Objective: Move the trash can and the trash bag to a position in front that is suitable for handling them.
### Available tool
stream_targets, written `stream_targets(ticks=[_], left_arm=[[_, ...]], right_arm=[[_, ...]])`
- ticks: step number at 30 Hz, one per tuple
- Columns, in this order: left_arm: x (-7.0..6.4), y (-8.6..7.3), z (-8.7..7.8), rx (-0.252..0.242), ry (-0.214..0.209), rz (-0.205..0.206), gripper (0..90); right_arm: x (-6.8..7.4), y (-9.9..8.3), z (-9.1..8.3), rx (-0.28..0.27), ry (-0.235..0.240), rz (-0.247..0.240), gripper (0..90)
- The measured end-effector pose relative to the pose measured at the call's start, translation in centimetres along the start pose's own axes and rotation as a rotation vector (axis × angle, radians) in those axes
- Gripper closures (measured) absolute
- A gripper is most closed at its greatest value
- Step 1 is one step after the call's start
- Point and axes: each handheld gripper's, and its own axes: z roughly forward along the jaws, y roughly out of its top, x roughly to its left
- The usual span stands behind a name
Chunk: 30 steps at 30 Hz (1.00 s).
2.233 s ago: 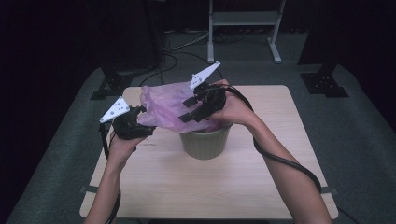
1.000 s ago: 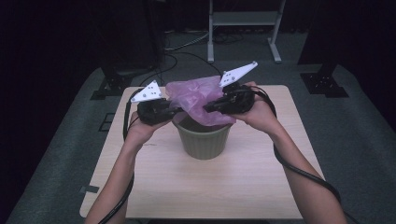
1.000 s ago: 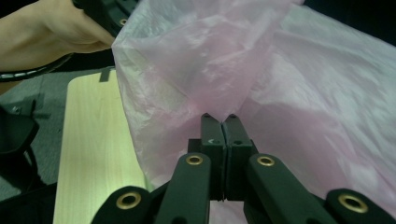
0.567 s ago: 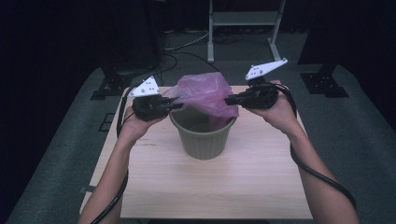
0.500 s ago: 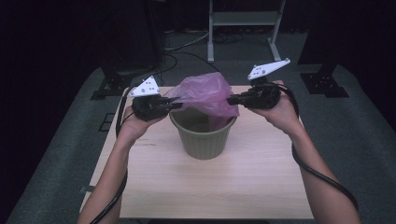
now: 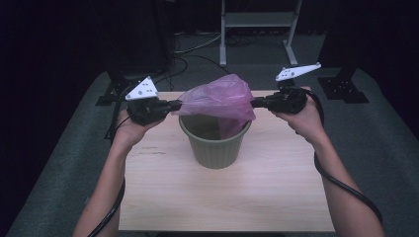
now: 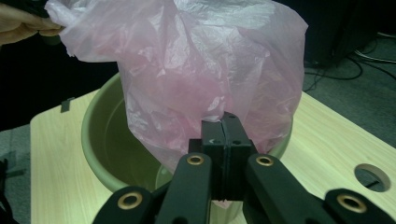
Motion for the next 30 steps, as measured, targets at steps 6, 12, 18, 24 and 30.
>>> stream_targets(ticks=[6, 12, 18, 24, 30], left_arm=[[-0.2, -0.5, -0.4, 0.043, -0.029, 0.009, 89.8], [-1.2, -1.0, -0.1, 0.085, -0.076, 0.028, 89.7], [-2.8, -2.0, 0.2, 0.123, -0.136, 0.053, 89.9], [-4.3, -3.4, 0.3, 0.126, -0.181, 0.044, 89.9], [-5.3, -4.3, 0.2, 0.148, -0.217, 0.048, 89.8]], right_arm=[[0.2, 0.0, 0.7, 0.038, 0.005, -0.010, 90.0], [0.5, -1.0, 0.5, 0.081, 0.033, -0.024, 90.0], [0.8, -2.6, -0.1, 0.114, 0.051, -0.026, 90.0], [1.5, -4.4, -0.7, 0.129, 0.082, -0.033, 90.0], [1.8, -5.6, -0.6, 0.139, 0.105, -0.025, 89.8]])
